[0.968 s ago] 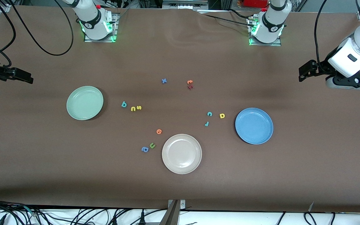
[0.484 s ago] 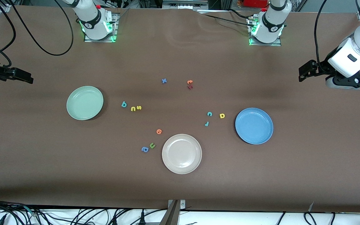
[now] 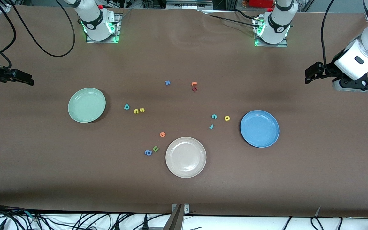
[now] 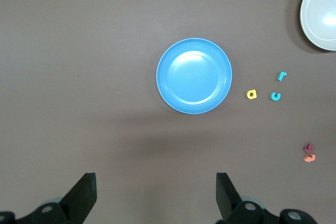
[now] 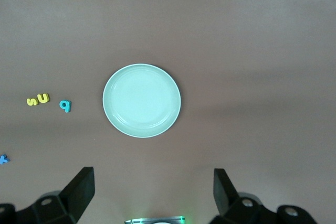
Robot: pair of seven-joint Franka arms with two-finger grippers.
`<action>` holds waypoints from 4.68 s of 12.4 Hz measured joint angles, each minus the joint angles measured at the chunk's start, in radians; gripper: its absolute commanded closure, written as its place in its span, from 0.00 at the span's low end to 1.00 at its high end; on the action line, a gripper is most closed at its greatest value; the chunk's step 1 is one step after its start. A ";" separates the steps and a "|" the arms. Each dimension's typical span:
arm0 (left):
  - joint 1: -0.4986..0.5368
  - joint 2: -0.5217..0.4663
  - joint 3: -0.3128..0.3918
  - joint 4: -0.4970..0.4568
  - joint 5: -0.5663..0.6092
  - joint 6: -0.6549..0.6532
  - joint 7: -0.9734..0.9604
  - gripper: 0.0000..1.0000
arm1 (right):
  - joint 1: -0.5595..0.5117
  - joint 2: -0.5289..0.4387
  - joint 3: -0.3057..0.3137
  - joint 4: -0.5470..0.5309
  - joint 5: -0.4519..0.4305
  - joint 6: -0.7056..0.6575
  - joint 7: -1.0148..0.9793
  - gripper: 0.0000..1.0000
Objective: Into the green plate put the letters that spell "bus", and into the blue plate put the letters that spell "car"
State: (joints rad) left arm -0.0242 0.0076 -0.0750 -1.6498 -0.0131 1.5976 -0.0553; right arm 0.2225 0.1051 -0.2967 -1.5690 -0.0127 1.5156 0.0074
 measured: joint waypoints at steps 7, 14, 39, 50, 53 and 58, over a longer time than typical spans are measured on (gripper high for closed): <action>0.000 0.000 0.000 0.000 0.000 0.000 0.000 0.00 | 0.000 0.000 0.000 0.000 0.000 -0.002 0.000 0.00; -0.021 0.002 -0.005 0.000 -0.012 -0.004 0.156 0.00 | 0.006 0.000 0.001 0.000 0.000 -0.012 0.073 0.00; -0.434 0.667 -0.003 -0.107 0.117 0.660 0.855 0.11 | 0.109 0.292 0.326 -0.602 0.047 0.981 0.800 0.15; -0.429 0.652 0.001 -0.165 0.145 0.768 0.860 0.79 | 0.109 0.334 0.365 -0.620 0.047 1.016 0.826 0.36; -0.427 0.618 0.004 -0.151 0.145 0.697 0.860 0.79 | 0.109 0.334 0.370 -0.627 0.047 1.016 0.826 0.40; -0.342 0.532 0.023 -0.140 0.148 0.580 0.939 0.60 | 0.109 0.333 0.370 -0.628 0.047 1.017 0.826 0.46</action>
State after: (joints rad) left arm -0.3664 0.5395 -0.0519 -1.7894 0.1346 2.1774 0.8841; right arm 0.3320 0.4382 0.0737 -2.1969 0.0343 2.5323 0.8337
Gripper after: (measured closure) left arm 0.665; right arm 0.410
